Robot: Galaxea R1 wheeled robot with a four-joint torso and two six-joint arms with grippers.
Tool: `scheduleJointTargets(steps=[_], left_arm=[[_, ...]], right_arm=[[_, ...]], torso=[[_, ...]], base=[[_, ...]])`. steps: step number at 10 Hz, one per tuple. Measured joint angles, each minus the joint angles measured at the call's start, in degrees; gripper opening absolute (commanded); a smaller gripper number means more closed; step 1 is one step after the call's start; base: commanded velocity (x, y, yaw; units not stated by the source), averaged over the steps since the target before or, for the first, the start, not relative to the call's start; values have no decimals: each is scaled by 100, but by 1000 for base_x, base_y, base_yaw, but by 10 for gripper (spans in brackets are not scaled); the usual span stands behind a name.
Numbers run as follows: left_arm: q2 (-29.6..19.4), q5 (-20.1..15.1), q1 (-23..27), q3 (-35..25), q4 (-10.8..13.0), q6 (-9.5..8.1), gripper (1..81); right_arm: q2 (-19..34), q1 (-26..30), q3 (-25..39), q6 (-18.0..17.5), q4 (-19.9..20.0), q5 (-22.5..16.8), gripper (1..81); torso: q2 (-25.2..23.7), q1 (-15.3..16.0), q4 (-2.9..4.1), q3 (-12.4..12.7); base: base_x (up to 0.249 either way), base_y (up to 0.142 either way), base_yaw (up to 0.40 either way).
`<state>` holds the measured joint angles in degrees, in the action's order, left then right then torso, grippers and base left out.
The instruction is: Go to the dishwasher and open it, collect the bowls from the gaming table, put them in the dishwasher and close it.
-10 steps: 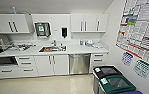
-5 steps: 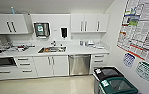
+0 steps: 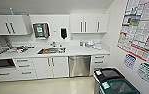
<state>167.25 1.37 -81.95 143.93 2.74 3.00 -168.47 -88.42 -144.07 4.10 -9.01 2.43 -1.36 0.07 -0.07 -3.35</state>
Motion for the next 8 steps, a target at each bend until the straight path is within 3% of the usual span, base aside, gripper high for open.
scheduleJointTargets(steps=[8], left_arm=[[-27,-2,-16,-13,0,0,811]], right_arm=[[-13,-45,-4,20,-6,0,811]], torso=[[0,-7,0,0]], base=[[86,0,0]])
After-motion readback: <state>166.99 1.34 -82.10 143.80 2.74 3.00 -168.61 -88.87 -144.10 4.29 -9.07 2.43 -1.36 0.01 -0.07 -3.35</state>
